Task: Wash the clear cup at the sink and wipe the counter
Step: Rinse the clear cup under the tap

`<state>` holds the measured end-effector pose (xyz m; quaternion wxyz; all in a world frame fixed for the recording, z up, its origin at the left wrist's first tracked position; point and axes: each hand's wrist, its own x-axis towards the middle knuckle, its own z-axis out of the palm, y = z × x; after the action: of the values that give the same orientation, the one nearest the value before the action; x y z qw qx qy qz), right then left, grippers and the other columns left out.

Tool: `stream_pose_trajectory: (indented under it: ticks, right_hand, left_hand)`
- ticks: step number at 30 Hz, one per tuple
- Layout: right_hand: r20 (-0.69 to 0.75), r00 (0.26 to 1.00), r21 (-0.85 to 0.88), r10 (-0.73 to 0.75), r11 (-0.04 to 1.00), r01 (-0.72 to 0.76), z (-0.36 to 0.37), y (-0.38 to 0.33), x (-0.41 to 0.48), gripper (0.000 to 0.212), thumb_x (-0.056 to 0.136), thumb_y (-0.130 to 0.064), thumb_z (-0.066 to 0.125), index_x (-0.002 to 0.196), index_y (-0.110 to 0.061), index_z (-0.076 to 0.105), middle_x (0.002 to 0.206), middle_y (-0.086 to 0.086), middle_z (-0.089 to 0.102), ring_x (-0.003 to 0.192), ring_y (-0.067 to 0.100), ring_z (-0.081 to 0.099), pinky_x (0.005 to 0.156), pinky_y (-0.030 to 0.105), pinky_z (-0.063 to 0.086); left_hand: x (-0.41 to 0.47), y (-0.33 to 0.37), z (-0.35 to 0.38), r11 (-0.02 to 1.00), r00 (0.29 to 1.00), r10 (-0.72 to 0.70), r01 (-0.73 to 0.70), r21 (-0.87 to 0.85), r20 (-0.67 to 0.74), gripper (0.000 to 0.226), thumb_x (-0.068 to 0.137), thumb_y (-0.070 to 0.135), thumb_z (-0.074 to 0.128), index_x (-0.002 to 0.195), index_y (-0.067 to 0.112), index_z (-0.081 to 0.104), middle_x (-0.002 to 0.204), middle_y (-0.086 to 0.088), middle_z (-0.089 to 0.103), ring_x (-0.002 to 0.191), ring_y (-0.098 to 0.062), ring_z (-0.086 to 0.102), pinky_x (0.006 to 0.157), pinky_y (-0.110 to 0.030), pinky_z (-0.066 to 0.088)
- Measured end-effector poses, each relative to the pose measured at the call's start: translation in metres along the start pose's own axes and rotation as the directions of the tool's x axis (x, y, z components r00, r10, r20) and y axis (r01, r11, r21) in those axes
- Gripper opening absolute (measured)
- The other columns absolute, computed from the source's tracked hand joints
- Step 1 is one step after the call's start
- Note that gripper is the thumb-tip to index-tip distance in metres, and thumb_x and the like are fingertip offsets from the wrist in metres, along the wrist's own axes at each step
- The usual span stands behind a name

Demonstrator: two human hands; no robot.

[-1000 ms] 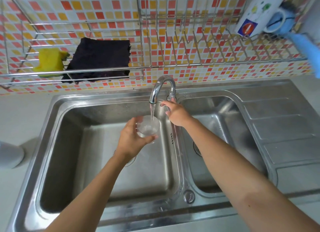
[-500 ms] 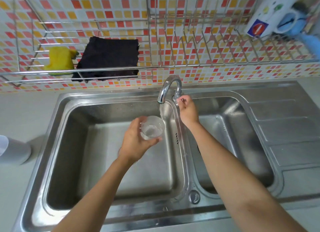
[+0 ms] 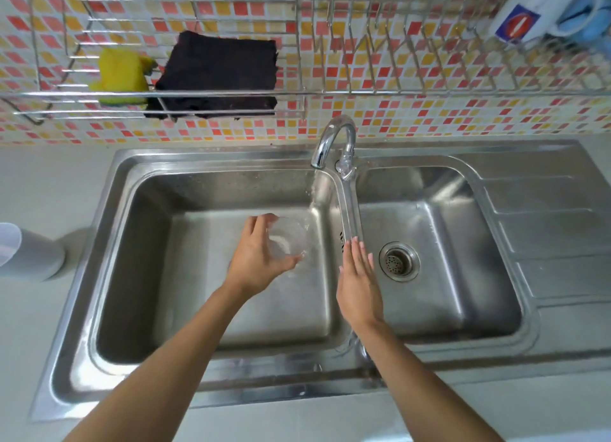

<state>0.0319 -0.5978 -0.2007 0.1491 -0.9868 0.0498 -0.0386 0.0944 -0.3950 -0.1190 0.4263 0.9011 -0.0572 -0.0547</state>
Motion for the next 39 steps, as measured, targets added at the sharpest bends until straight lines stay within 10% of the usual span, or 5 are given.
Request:
stream_pose_trajectory:
  ticks: [12,27,30,33,39]
  right_hand:
    - [0.028,1.000,-0.076,-0.001,0.997,0.003,-0.002,-0.006,-0.002,0.072,0.075,0.012,0.047,0.144,0.006,0.029,0.153,0.023,0.026,0.145,0.030,0.020,0.119,0.040,0.010]
    - [-0.020,1.000,-0.062,-0.010,0.998,0.009,0.005,-0.003,-0.005,0.072,0.072,0.013,0.049,0.142,0.008,0.033,0.150,0.024,0.031,0.142,0.032,0.026,0.118,0.042,0.014]
    - [-0.011,1.000,-0.058,-0.006,0.998,0.005,0.006,-0.003,-0.004,0.070,0.075,0.012,0.047,0.144,0.007,0.030,0.152,0.023,0.028,0.144,0.031,0.023,0.118,0.041,0.013]
    - [-0.016,1.000,-0.011,0.019,1.000,-0.019,0.006,0.000,-0.005,0.067,0.078,0.012,0.048,0.143,0.006,0.033,0.152,0.021,0.029,0.143,0.031,0.025,0.119,0.042,0.014]
    - [-0.024,0.994,0.172,0.106,0.980,-0.101,0.000,-0.036,-0.018,0.054,0.091,-0.025,0.061,0.140,-0.010,0.045,0.147,0.011,0.043,0.139,0.033,0.033,0.117,0.048,0.019]
  left_hand:
    - [-0.012,-0.047,-0.006,0.538,0.967,-0.014,-0.205,0.817,0.253,0.076,0.075,0.047,0.073,0.138,0.024,0.037,0.130,-0.005,0.042,0.114,-0.024,0.044,0.102,-0.038,0.029]
    - [-0.008,-0.056,-0.022,0.015,0.809,0.423,-0.457,0.889,0.409,0.070,0.062,0.015,0.075,0.128,0.015,0.051,0.128,-0.011,0.042,0.119,-0.029,0.042,0.099,-0.047,0.030]
    - [-0.017,-0.055,-0.029,0.101,0.829,0.469,-0.394,0.914,0.305,0.068,0.063,0.011,0.071,0.128,0.020,0.051,0.129,-0.009,0.048,0.119,-0.028,0.049,0.100,-0.048,0.034]
    - [-0.033,-0.054,-0.039,0.464,0.905,0.426,-0.239,0.853,0.022,0.070,0.060,0.007,0.074,0.126,0.019,0.054,0.122,-0.010,0.055,0.113,-0.031,0.052,0.097,-0.051,0.038]
    - [-0.098,-0.081,-0.093,0.970,0.904,-0.017,0.118,0.212,-0.428,0.082,0.067,0.033,0.086,0.136,0.019,0.043,0.134,-0.003,0.044,0.110,-0.018,0.053,0.091,-0.032,0.050]
